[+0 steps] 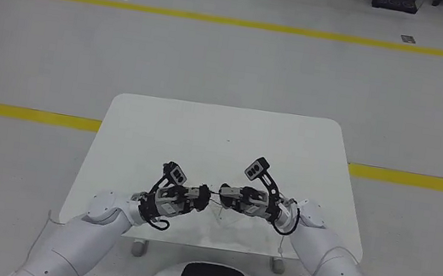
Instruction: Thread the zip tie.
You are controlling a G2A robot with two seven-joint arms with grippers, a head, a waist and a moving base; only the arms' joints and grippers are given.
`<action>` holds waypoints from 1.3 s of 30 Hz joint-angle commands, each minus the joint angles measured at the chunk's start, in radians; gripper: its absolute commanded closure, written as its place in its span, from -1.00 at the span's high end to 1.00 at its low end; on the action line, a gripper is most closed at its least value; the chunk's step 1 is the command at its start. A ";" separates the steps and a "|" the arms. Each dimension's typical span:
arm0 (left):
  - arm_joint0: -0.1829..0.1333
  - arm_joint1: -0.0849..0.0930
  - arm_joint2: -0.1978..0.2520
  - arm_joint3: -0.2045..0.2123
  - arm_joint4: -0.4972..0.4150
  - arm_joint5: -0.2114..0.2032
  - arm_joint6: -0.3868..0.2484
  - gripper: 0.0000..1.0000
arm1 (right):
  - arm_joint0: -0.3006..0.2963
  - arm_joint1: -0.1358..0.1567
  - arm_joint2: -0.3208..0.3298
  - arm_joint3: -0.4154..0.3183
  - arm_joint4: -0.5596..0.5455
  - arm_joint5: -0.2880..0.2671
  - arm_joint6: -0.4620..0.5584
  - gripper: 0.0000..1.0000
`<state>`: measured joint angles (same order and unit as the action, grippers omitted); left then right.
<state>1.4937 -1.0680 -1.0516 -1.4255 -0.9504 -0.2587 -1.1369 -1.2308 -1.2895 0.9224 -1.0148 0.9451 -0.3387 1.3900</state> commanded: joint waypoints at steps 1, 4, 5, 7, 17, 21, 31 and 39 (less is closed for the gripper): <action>-0.001 0.000 0.001 0.000 0.001 0.001 0.001 -1.00 | -0.002 0.001 0.004 -0.002 0.001 0.000 0.000 -1.00; -0.001 0.000 0.002 0.000 0.002 0.001 0.001 -1.00 | -0.005 0.003 0.009 -0.004 0.002 0.001 0.000 -1.00; -0.002 0.000 0.002 -0.001 0.002 0.001 0.002 -1.00 | -0.006 0.004 0.011 -0.005 0.002 0.002 0.000 -1.00; -0.002 0.000 0.002 -0.001 0.002 0.002 0.002 -1.00 | -0.007 0.006 0.014 -0.006 0.002 0.003 0.000 -1.00; 0.000 0.000 0.005 -0.004 0.006 0.000 0.007 -1.00 | -0.014 0.012 0.028 -0.010 0.004 0.006 0.000 -1.00; 0.001 0.000 0.005 -0.005 0.006 -0.001 0.009 -1.00 | -0.016 0.014 0.033 -0.011 0.006 0.004 0.000 -1.00; 0.003 0.001 0.003 -0.004 0.004 -0.003 0.007 -1.00 | -0.022 0.020 0.047 -0.007 0.017 0.000 0.000 -1.00; 0.002 0.002 0.001 0.000 -0.002 -0.004 0.001 -1.00 | -0.025 0.023 0.055 -0.003 0.022 -0.001 0.000 -1.00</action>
<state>1.4957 -1.0662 -1.0502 -1.4261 -0.9521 -0.2626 -1.1349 -1.2554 -1.2668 0.9772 -1.0190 0.9674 -0.3397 1.3900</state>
